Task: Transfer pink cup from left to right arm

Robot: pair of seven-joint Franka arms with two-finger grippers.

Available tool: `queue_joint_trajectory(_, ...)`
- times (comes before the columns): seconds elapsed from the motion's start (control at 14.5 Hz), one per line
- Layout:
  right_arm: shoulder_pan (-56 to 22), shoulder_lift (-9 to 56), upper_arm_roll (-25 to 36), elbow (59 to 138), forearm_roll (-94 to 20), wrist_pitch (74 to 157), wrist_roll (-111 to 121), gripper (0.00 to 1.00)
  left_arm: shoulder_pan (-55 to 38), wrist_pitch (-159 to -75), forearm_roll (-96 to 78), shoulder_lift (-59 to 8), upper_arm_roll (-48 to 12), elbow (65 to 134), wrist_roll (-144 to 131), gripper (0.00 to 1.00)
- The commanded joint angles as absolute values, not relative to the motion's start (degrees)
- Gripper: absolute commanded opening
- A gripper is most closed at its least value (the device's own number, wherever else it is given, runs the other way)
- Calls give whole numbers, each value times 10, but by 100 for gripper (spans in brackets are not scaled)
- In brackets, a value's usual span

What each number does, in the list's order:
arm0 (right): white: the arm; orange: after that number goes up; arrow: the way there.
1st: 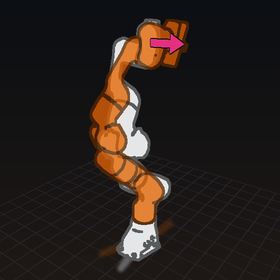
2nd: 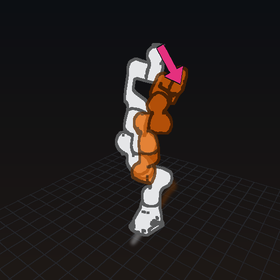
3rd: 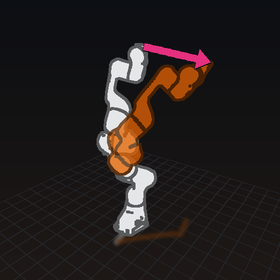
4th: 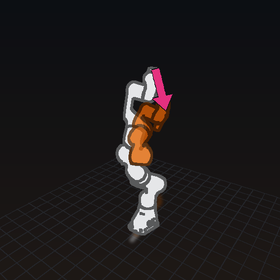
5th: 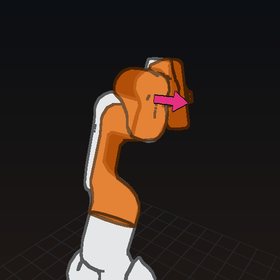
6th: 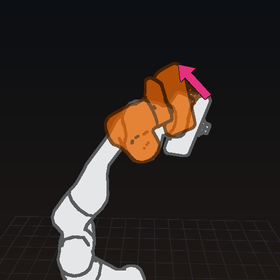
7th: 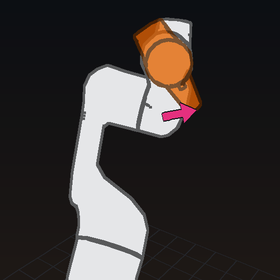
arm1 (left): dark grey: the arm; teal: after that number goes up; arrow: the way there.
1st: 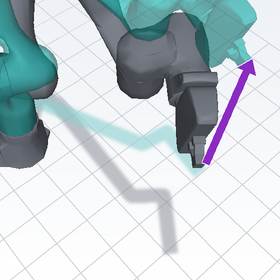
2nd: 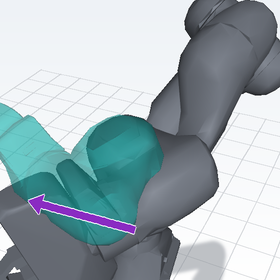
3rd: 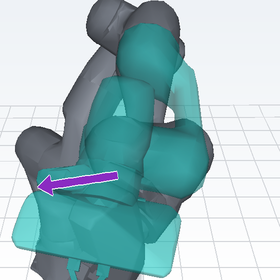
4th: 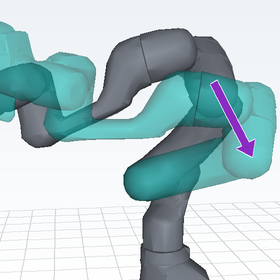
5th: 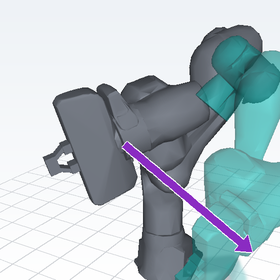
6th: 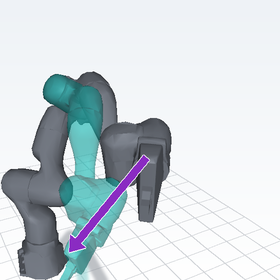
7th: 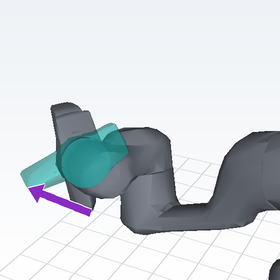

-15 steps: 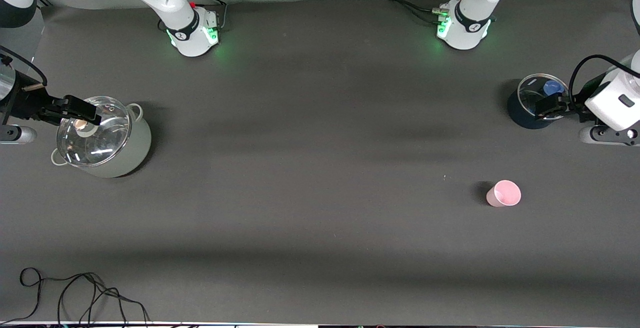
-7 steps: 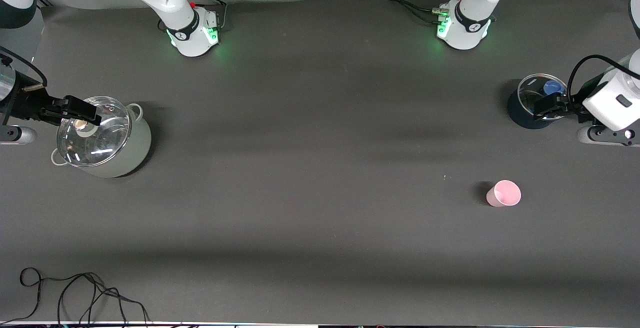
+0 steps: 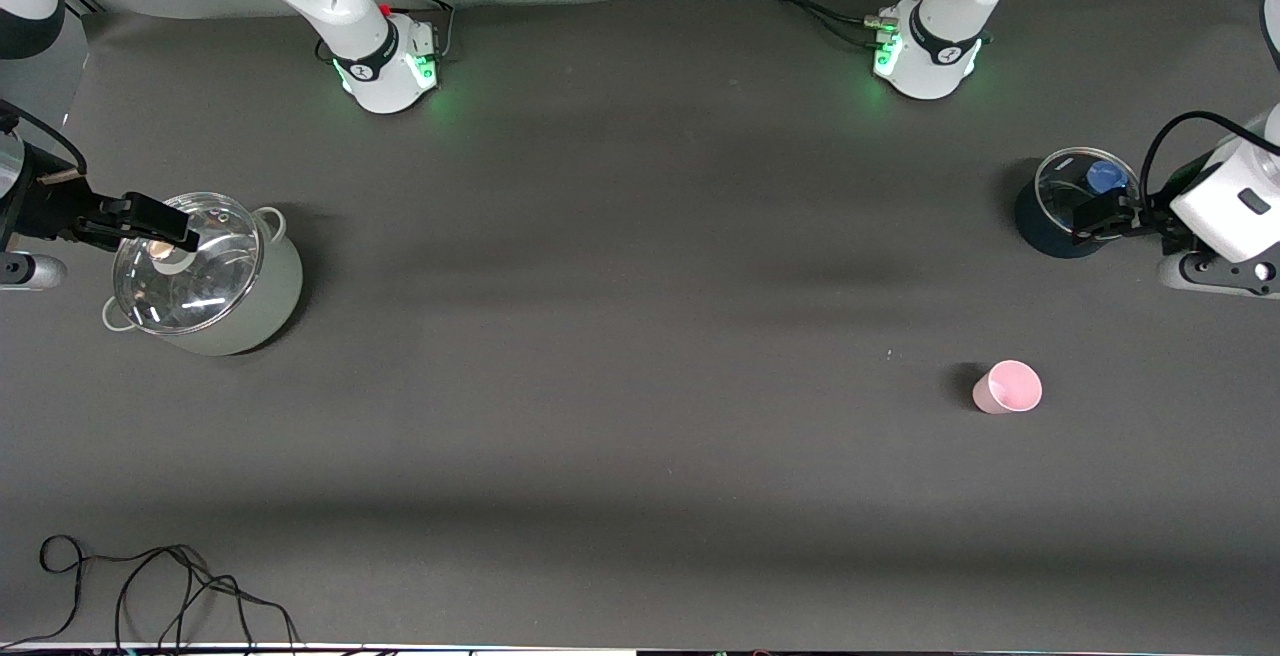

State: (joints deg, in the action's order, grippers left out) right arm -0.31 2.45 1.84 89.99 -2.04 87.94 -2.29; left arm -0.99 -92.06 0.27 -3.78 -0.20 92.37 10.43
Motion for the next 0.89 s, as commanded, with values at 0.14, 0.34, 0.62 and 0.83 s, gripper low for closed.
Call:
queue_joint_trajectory(0.14, -3, 30, 24, 889, -32, 872, -11, 100, 27, -950, -4, -70, -1, 886, 287, 100)
queue_joint_trajectory(0.34, -4, 29, 29, 889, -32, 872, -11, 100, 85, -972, -81, -95, -1, 885, 455, 100)
queue_joint_trajectory(0.62, -4, 28, 29, 891, -32, 872, -11, 100, 184, -976, -212, -149, -1, 887, 677, 100)
queue_joint_trajectory(0.83, -5, 28, 30, 891, -32, 873, -11, 100, 230, -976, -290, -197, -1, 887, 832, 100)
